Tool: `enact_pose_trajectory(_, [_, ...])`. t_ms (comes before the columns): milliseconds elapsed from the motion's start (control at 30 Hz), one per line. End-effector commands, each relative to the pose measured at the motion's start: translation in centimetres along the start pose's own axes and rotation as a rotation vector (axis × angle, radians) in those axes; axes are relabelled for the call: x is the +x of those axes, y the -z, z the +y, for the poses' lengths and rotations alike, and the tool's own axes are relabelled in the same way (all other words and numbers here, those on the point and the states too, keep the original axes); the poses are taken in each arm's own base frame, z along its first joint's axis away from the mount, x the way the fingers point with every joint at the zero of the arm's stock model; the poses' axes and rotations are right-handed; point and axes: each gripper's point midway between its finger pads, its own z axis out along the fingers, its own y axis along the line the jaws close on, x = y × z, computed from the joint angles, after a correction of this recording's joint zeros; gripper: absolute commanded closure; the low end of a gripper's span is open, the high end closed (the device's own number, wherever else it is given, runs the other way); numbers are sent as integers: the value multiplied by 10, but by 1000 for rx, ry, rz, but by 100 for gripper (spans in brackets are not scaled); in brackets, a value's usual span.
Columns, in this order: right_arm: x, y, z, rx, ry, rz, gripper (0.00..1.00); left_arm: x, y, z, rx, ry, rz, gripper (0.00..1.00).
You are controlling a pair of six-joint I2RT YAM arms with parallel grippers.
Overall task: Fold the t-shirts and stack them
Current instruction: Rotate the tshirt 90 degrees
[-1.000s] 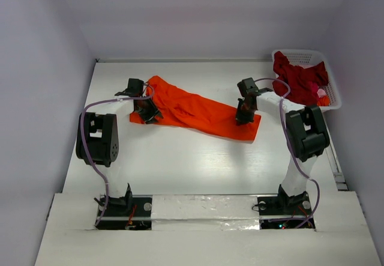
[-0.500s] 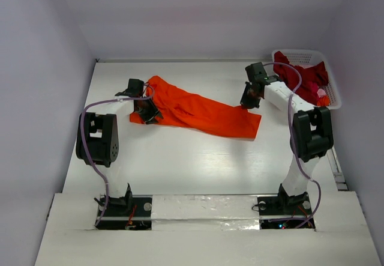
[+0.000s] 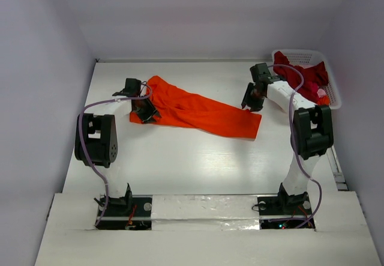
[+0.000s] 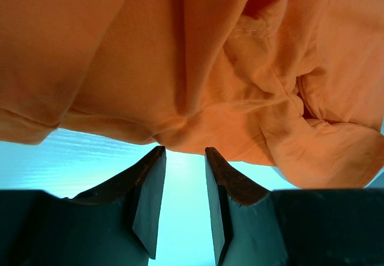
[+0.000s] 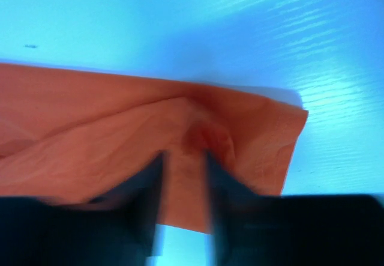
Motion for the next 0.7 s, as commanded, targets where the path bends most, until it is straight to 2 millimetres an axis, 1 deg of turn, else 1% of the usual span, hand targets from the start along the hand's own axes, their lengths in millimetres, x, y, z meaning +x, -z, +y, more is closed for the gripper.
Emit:
enact_pose_trajectory(0, [5, -3, 3, -12, 25, 20, 50, -10, 19, -6, 22, -16, -40, 71])
enact_pose_trajectory(33, [4, 0, 2, -8, 24, 12, 45, -10, 19, -5, 21, -15, -41, 71])
enact_pose_trajectory(100, [-1, 6, 2, -8, 22, -10, 43, -11, 20, -4, 14, -14, -49, 71])
enact_pose_trajectory(167, [-11, 20, 3, -14, 20, -59, 49, -13, 20, -3, 9, -5, -64, 71])
enact_pose_trajectory(200, [-14, 24, 4, -18, 20, -71, 61, -13, 21, -3, 10, 0, -67, 71])
enact_pose_trajectory(267, [-18, 31, 7, -36, 32, -85, 72, -18, 22, -3, 16, 22, -91, 71])
enact_pose_trajectory(300, [-18, 31, 8, -41, 40, -80, 81, -18, 21, -2, 16, 26, -93, 71])
enact_pose_trajectory(333, [-16, 30, 8, -40, 43, -68, 86, -20, 20, -4, 21, 29, -98, 71])
enact_pose_trajectory(400, [-12, 25, 8, -41, 50, -51, 100, -20, 14, -5, 29, 38, -81, 71])
enact_pose_trajectory(433, [-11, 24, 10, -53, 51, -49, 100, -20, 12, -6, 32, 42, -80, 71])
enact_pose_trajectory(467, [-6, 20, 9, -59, 55, -35, 100, -20, 9, -6, 34, 46, -75, 71])
enact_pose_trajectory(567, [7, 11, 16, -78, 80, 2, 100, -22, 4, -10, 53, 54, -66, 72])
enact_pose_trajectory(600, [10, 7, 15, -72, 84, 12, 100, -23, 2, -12, 59, 57, -63, 72])
enact_pose_trajectory(667, [22, 4, 26, -102, 108, 43, 100, -27, -1, -15, 68, 63, -65, 72])
